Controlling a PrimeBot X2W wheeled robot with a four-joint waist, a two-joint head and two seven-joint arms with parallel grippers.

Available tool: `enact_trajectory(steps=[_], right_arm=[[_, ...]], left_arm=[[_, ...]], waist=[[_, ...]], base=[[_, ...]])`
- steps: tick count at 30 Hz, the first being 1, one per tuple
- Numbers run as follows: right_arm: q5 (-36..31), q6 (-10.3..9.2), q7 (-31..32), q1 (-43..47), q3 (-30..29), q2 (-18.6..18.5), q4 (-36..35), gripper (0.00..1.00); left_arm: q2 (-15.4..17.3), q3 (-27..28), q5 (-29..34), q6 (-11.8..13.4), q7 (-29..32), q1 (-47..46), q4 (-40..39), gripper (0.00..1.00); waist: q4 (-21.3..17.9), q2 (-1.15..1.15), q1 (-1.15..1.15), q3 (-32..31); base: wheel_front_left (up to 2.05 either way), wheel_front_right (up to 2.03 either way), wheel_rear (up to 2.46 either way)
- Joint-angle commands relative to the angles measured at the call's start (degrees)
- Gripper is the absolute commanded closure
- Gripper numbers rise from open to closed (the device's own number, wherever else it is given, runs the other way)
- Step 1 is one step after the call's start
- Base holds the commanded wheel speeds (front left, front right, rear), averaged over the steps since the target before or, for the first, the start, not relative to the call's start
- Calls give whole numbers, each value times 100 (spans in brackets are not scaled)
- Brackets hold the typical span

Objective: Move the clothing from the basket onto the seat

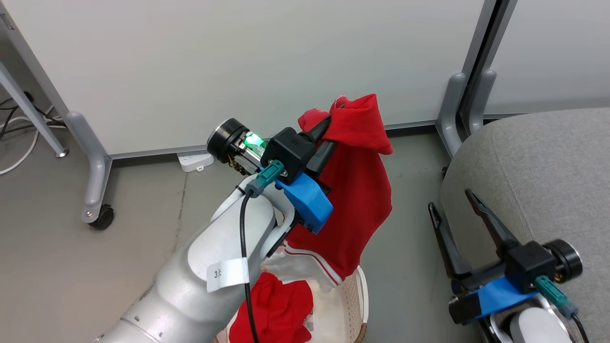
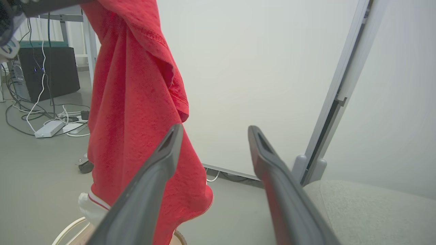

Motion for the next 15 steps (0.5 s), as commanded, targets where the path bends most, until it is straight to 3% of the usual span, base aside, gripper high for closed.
enact_trajectory(steps=[1,15], right_arm=[[-36,1,-20,-127,74,-57,-30,0],[59,1,-19,-1242,1300,-313,333,0]], left_arm=[[7,-13,5,-2,-29,25,12,100],[-76,-195,-33,-41,-29,-72,-29,100]], waist=[[-3,-1,0,10],[117,-1,0,148]], base=[[0,0,0],[0,0,0]])
